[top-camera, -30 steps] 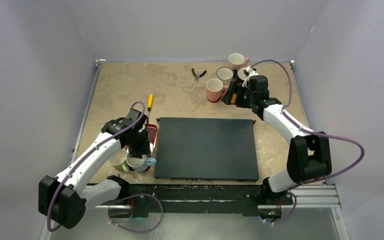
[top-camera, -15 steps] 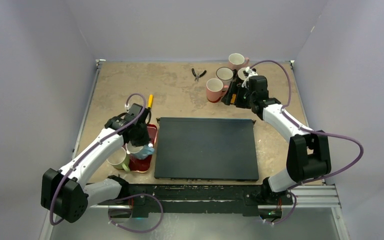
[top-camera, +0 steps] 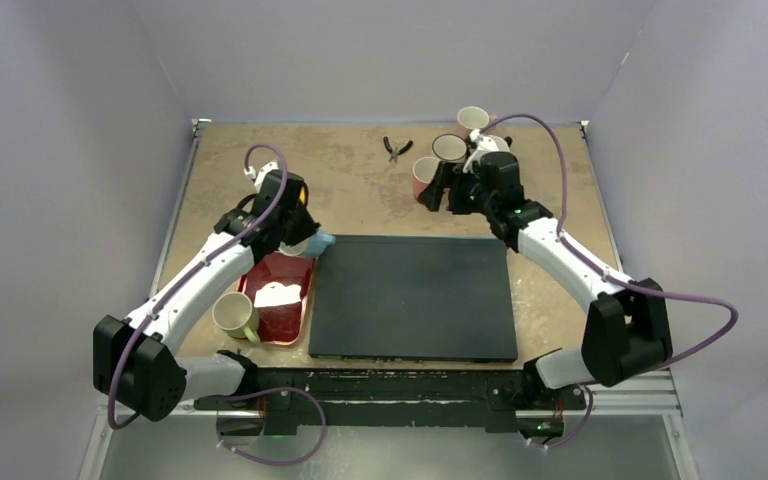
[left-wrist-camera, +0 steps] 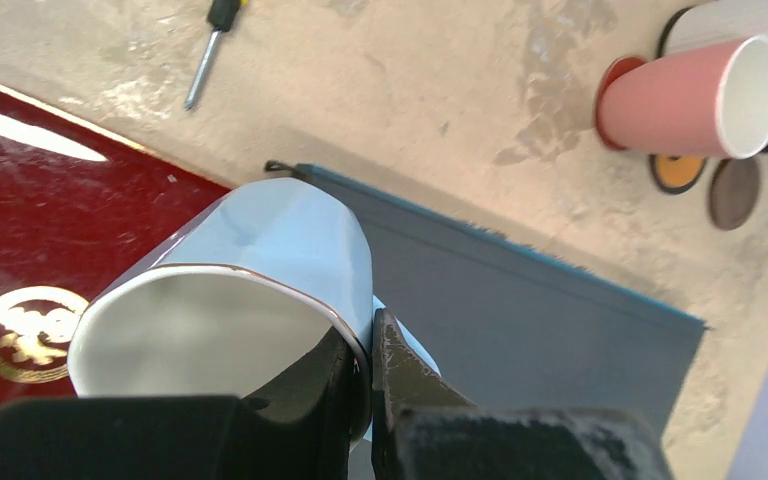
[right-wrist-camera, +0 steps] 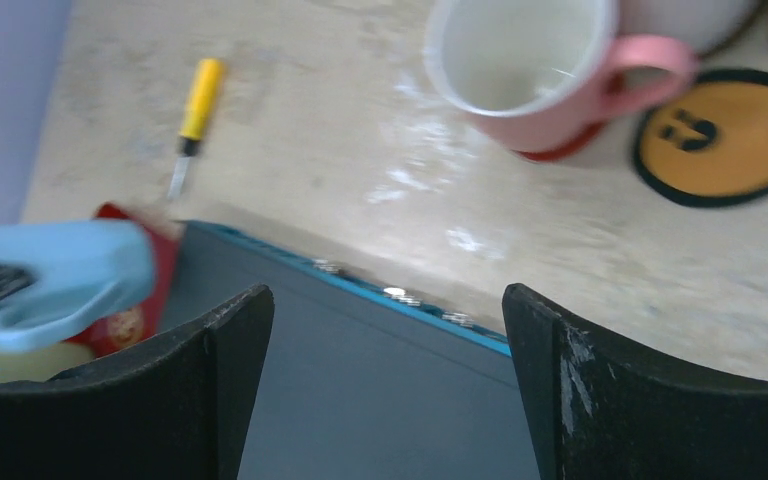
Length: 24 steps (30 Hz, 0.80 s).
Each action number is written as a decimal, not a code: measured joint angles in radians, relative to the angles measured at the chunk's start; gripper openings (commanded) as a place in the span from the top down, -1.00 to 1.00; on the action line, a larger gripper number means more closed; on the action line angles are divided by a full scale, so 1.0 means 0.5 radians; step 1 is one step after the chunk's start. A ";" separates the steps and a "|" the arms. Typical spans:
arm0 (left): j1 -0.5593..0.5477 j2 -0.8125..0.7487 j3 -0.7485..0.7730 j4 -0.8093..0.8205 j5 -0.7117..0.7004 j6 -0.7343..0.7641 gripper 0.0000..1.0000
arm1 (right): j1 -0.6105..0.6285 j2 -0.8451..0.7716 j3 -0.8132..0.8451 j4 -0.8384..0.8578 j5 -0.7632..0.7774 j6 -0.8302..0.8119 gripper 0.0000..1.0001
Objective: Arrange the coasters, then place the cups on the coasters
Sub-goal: Pick up the cup from the tray.
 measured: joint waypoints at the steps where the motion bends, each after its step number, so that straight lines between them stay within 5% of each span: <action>1: 0.000 0.015 0.017 0.027 0.004 -0.031 1.00 | 0.055 -0.030 -0.005 0.032 0.005 0.014 -0.71; 12: -0.031 0.125 0.126 0.089 0.101 -0.307 1.00 | 0.781 -0.117 -0.043 0.571 -0.018 0.014 -0.69; 24: -0.033 0.220 0.279 -0.128 0.261 -0.203 1.00 | 0.807 -0.040 -0.124 0.720 -0.404 -0.661 -0.56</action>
